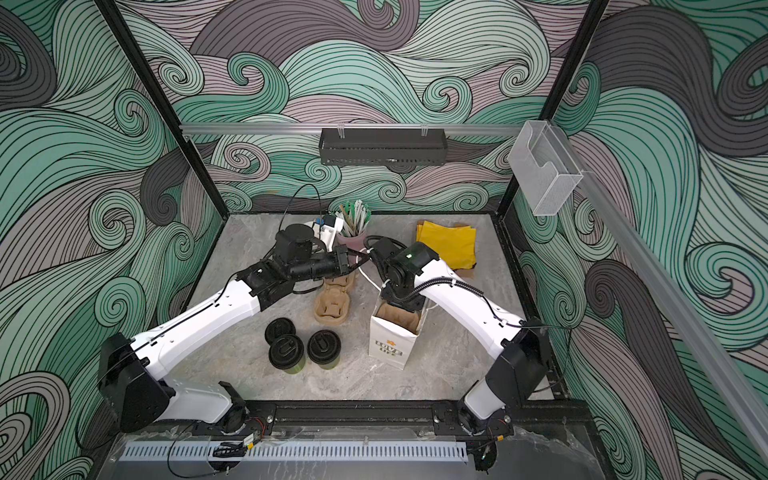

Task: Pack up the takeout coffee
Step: 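Lower the cup carrier into the white bag with the right gripper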

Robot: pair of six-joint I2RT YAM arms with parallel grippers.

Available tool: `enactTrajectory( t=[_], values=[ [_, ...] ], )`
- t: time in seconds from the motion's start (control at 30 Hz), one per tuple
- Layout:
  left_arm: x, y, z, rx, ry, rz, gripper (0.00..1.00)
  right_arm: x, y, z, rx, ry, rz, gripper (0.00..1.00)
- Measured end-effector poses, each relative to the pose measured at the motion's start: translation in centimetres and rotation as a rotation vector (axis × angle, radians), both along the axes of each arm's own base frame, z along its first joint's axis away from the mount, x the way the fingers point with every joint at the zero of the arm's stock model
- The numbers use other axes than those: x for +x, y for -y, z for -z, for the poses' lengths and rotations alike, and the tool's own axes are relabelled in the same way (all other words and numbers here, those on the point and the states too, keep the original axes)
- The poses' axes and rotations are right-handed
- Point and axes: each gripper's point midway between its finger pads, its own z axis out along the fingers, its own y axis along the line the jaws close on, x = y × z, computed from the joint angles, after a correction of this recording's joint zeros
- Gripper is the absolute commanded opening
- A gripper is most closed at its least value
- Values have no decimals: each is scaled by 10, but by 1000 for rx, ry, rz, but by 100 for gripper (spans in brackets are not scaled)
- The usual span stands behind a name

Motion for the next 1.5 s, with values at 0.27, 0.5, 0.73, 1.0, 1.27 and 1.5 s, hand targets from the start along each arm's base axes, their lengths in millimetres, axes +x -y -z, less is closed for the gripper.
enactTrajectory(
  t=[0.27, 0.5, 0.73, 1.0, 1.27, 1.5],
  values=[
    [1, -1, 0, 2, 2, -10, 0, 2, 2, 19, 12, -19, 14, 24],
    [4, -3, 0, 9, 5, -29, 0, 2, -1, 35, 37, -40, 3, 24],
    [4, -4, 1, 10, 6, -33, 0, 5, -4, 47, 54, -55, -3, 25],
    [6, -5, 1, 15, 8, -44, 0, 8, -8, 68, 60, -84, -9, 31],
    [7, -5, 1, 16, 9, -48, 0, 8, -8, 83, 72, -94, -6, 32],
    [7, -5, 1, 16, 9, -49, 0, 5, -4, 94, 59, -121, -2, 44]
  ],
)
